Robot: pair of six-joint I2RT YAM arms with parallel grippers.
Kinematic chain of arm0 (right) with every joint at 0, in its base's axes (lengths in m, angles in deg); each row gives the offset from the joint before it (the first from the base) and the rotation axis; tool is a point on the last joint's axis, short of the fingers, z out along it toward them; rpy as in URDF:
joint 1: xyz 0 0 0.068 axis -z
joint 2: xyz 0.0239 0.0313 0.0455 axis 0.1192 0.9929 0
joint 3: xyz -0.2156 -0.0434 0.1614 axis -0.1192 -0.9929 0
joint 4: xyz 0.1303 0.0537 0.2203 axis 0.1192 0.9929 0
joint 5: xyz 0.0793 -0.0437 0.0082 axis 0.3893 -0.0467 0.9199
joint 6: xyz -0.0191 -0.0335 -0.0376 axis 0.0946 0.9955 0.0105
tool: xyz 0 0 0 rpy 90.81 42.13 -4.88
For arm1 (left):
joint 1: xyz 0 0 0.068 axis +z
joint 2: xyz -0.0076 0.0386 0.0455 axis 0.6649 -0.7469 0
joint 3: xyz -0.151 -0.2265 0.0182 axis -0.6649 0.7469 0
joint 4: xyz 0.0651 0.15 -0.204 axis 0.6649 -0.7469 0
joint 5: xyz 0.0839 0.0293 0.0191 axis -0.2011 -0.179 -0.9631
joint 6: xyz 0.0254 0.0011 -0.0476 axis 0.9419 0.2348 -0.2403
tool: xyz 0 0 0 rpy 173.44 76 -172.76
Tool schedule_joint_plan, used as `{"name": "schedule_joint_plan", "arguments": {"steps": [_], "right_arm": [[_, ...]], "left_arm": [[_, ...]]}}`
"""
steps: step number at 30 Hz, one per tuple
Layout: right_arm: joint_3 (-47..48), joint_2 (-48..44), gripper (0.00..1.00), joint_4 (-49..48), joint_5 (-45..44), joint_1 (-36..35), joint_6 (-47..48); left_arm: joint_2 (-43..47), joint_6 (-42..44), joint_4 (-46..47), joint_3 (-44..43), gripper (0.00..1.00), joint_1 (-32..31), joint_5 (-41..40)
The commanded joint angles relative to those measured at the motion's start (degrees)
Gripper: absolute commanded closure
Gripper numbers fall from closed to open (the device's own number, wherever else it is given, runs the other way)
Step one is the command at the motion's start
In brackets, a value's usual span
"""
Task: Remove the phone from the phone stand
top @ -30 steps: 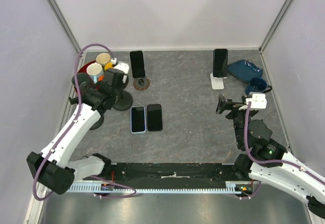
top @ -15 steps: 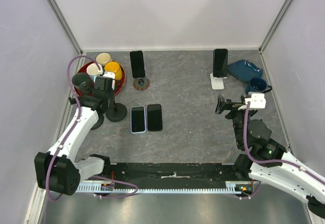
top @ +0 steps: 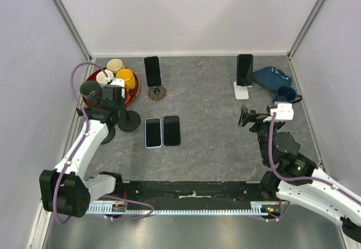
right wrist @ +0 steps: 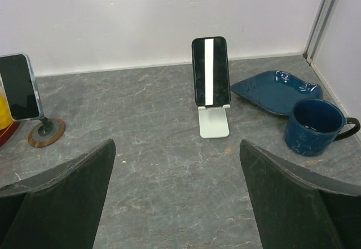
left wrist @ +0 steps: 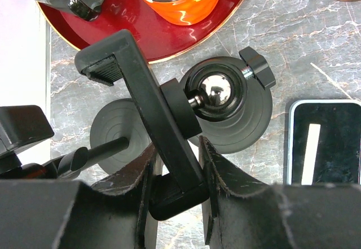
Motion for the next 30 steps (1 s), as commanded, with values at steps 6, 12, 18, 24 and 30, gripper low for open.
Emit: {"name": "schedule_joint_plan", "arguments": {"steps": [6,12,18,24,30], "right_arm": [[-0.2,0.5,0.02,-0.6,0.0,-0.1,-0.1],[0.0,1.1,0.02,-0.6,0.1,-0.1,0.1],[0.1,1.1,0.02,-0.6,-0.1,-0.1,0.3],[0.4,1.8,0.02,-0.6,-0.1,-0.1,0.8],[1.1,2.5,0.02,-0.4,-0.3,-0.1,1.4]], "left_arm": [[2.6,-0.5,6.0,0.5,0.98,0.5,-3.1],[2.8,-0.9,5.0,0.6,0.98,0.5,-3.9],[2.7,-1.1,4.6,0.5,0.79,0.5,-2.7],[3.9,-1.4,4.7,0.5,0.52,0.5,-0.7],[6.3,-2.0,5.1,0.6,0.36,0.5,0.7]]}}
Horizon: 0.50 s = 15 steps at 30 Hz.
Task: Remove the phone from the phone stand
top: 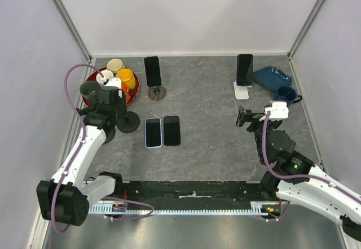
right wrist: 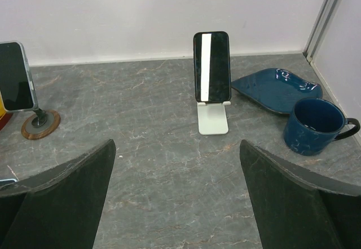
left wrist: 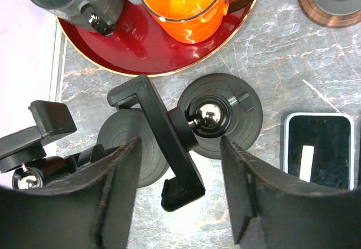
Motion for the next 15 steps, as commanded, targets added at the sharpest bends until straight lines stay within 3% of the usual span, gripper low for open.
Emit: {"name": "schedule_joint_plan", "arguments": {"steps": [1,7,15], "right_arm": [[1.4,0.4,0.02,-0.4,-0.6,-0.1,1.1],[3.0,1.0,0.02,0.4,-0.5,-0.1,1.4],[6.3,1.5,0.02,4.3,1.1,-0.1,1.0]], "left_arm": [[2.7,-2.1,3.3,-0.8,0.32,0.4,1.9],[7.9,-3.6,3.6,-1.6,0.09,0.4,6.2],[13.8,-7.5,4.6,-5.1,0.01,0.4,16.3]]}}
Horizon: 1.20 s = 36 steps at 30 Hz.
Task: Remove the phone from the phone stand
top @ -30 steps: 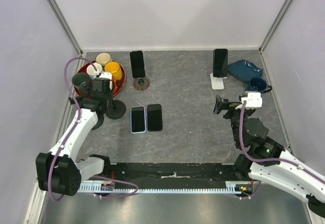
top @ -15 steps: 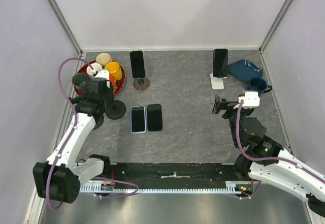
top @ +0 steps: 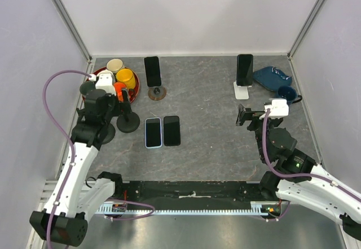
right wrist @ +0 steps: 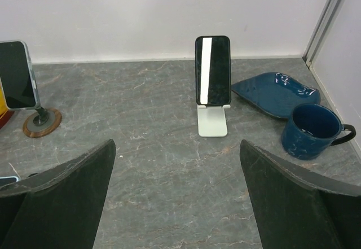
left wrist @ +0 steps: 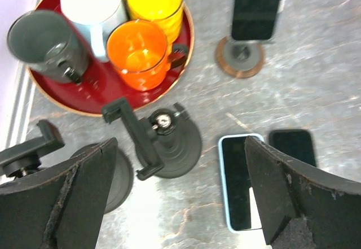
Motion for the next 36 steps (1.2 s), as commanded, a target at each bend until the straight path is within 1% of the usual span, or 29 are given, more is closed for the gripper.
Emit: {"name": "schedule_joint_plan", "arguments": {"steps": [1,2,4,6,7,10,11,14,15,17,18,19,21,22,26,28,36], "right_arm": [[4.4,-0.1,0.02,3.4,1.0,-0.1,0.6],[4.7,-0.3,0.02,4.1,1.2,-0.1,0.7],[5.4,-1.2,0.02,5.4,1.5,-0.1,1.4],[5.9,-2.9,0.02,7.4,1.8,-0.1,2.5],[6.2,-3.6,0.02,8.5,2.2,-0.1,2.9],[6.1,-6.6,0.02,9.8,2.3,-0.1,7.0],[5.7,-8.3,0.02,9.8,1.9,-0.1,8.2],[3.4,-10.9,0.02,7.7,1.4,-0.1,8.8],[2.7,-11.6,0.02,6.9,1.6,-0.1,8.7],[0.2,-12.8,0.02,4.7,2.4,-0.1,8.7],[-0.6,-13.1,0.02,4.0,2.7,-0.1,8.8],[-1.6,-13.5,0.02,3.2,3.3,-0.2,9.1],[-1.7,-14.3,0.02,3.2,4.4,-0.1,9.3],[-2.0,-14.6,0.02,3.1,4.4,-0.1,9.4],[-4.0,-18.3,0.02,2.2,4.8,-0.1,9.2],[-5.3,-19.6,0.02,1.1,5.5,-0.1,9.5],[-5.7,-19.0,0.02,0.3,6.1,-0.1,9.8]], "left_arm": [[1.9,-4.9,3.8,-3.9,0.0,0.4,9.9],[1.4,-5.0,4.0,-4.8,0.0,0.4,10.6],[-0.4,-5.4,3.6,-7.1,0.0,0.4,15.8],[-3.8,-6.1,3.2,-8.9,0.0,0.4,18.4],[-5.0,-7.7,3.4,-10.4,0.0,0.4,20.4],[-9.5,-11.1,5.1,-11.9,0.0,0.2,21.3],[-10.7,-11.7,6.9,-12.1,0.0,0.0,21.2],[-16.4,-13.6,9.2,-14.2,0.0,-1.0,19.8],[-20.0,-13.5,9.2,-15.4,0.0,-2.5,18.9],[-23.3,-11.6,9.9,-18.5,0.0,-4.9,12.4],[-26.2,-10.8,10.7,-19.2,0.0,-7.1,9.5],[-27.9,-9.6,11.5,-20.1,0.0,-7.9,4.8],[-30.3,-8.8,15.1,-20.4,0.0,-8.8,1.4],[-33.2,-8.8,16.5,-20.4,0.0,-9.0,-2.0],[-39.1,-8.5,21.1,-21.5,0.0,-10.3,-3.5],[-41.7,-8.4,25.1,-21.8,0.0,-10.8,-5.0],[-50.9,-8.1,33.0,-26.2,0.0,-10.9,-9.5]]}}
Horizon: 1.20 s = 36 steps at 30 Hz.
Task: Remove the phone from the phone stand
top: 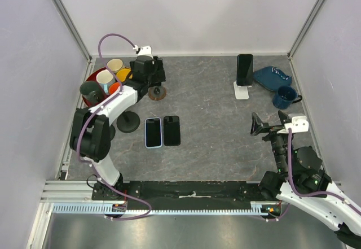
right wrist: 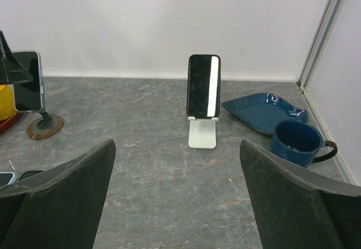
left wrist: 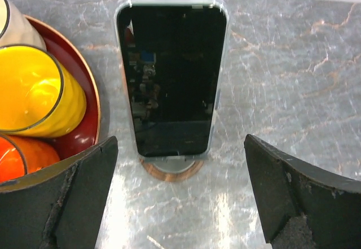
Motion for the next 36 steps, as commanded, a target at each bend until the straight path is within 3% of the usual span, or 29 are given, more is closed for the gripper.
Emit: {"name": "schedule_joint_plan", "arguments": {"steps": [1,12,28,36], "right_arm": [[-0.1,0.6,0.02,-2.6,1.5,-0.1,1.0],[-0.6,0.3,0.02,-3.4,1.8,-0.1,1.6],[-0.9,0.7,0.02,-3.9,2.0,-0.1,1.8],[-1.0,0.6,0.02,-4.0,1.9,-0.1,2.2]], "left_arm": [[-3.3,1.8,9.5,-4.5,0.0,-0.1,-4.2],[-9.7,4.0,11.9,-8.7,0.0,0.0,-12.2],[-12.6,2.1,11.9,-8.7,0.02,-0.1,-7.4],[-12.4,3.0,12.0,-8.5,0.16,-0.3,-8.0]]}}
